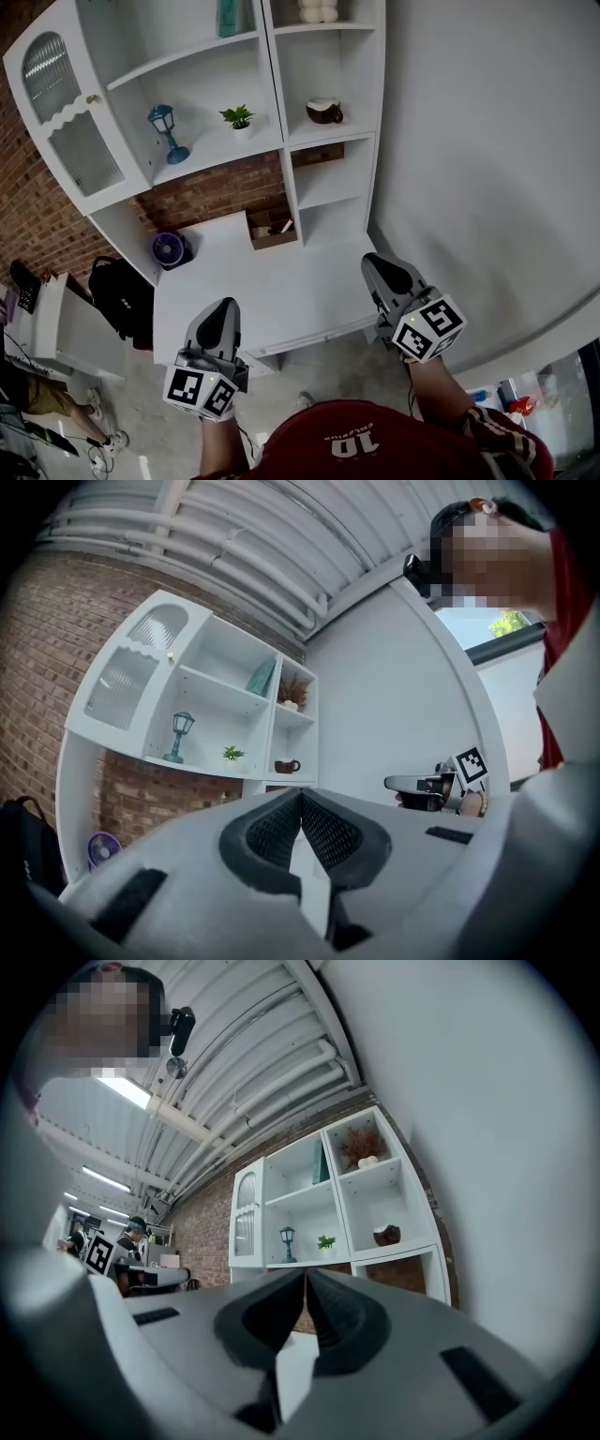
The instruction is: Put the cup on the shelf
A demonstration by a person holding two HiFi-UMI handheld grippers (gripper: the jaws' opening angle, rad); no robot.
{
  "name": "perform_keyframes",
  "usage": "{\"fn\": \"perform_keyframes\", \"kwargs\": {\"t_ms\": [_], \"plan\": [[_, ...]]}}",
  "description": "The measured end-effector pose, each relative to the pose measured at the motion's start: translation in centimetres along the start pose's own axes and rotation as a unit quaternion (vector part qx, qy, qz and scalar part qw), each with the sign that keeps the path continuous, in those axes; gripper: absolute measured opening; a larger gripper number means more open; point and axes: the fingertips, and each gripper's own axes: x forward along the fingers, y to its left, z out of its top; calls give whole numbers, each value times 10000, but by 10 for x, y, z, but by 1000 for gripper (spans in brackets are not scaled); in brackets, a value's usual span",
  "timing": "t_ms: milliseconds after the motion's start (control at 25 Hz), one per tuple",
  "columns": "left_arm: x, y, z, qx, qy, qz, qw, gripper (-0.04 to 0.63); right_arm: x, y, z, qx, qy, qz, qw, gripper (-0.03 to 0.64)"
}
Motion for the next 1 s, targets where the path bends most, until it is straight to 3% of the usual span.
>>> {"fn": "perform_keyframes", "kwargs": {"t_ms": [520,1000], "plan": [[-10,5,-3,-62,-37,124,9999,-2,-1,5,-2,-388,56,-75,9992,2],[-18,9,-2,-65,-48,157,9998,-2,3,12,-8,-340,103,-125,9993,2]]}}
